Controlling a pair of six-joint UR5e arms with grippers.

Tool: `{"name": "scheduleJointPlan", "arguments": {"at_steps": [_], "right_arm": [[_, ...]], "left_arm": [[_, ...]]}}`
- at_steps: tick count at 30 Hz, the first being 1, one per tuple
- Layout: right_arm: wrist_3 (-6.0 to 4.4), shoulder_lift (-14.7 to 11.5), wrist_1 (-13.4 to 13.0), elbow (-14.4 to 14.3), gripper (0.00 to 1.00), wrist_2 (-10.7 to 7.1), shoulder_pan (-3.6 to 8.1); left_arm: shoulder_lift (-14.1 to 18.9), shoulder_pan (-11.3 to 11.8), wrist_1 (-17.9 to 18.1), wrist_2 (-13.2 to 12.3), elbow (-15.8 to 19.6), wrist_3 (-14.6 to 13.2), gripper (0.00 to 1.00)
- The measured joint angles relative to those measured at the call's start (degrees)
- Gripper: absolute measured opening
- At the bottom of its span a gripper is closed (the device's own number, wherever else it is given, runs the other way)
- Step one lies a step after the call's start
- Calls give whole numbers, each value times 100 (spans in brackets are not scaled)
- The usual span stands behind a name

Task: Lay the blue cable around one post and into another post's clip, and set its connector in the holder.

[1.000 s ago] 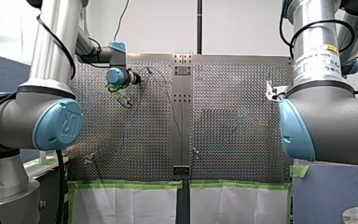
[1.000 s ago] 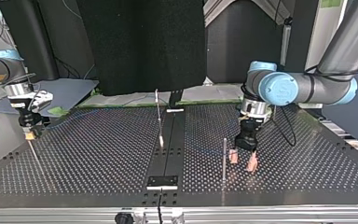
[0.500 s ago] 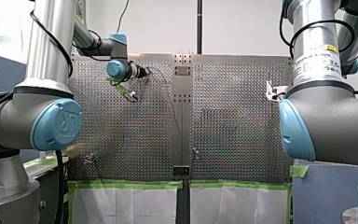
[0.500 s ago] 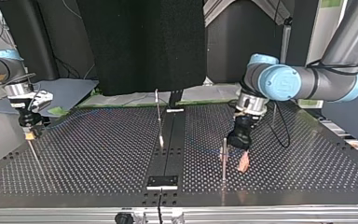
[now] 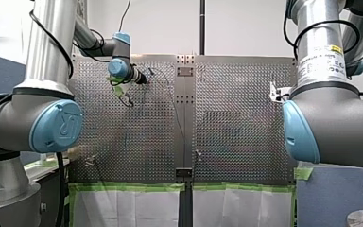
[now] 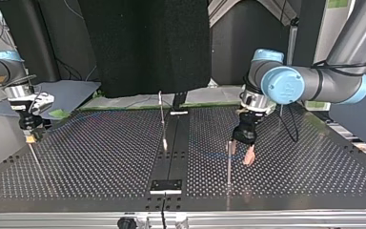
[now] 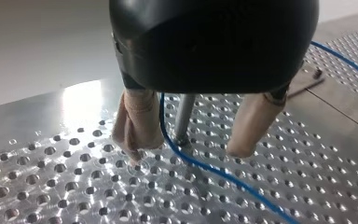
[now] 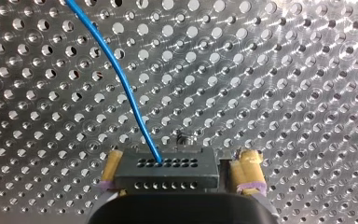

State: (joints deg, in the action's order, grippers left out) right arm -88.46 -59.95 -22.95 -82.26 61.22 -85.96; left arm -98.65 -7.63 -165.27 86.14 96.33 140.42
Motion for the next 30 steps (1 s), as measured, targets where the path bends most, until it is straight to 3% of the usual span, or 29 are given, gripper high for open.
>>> {"name": "scheduleJointPlan", "arguments": {"at_steps": [13, 22, 30], "right_arm": [[0, 0, 0, 0, 99, 0, 0], [0, -1, -1, 0, 99, 0, 0], [0, 0, 0, 0, 99, 0, 0]], "left_arm": [[382, -140, -687, 566, 25, -689, 100], [550, -189, -1158, 1095, 31, -1218, 100], [940, -255, -1645, 1586, -27, -1710, 100]]}}
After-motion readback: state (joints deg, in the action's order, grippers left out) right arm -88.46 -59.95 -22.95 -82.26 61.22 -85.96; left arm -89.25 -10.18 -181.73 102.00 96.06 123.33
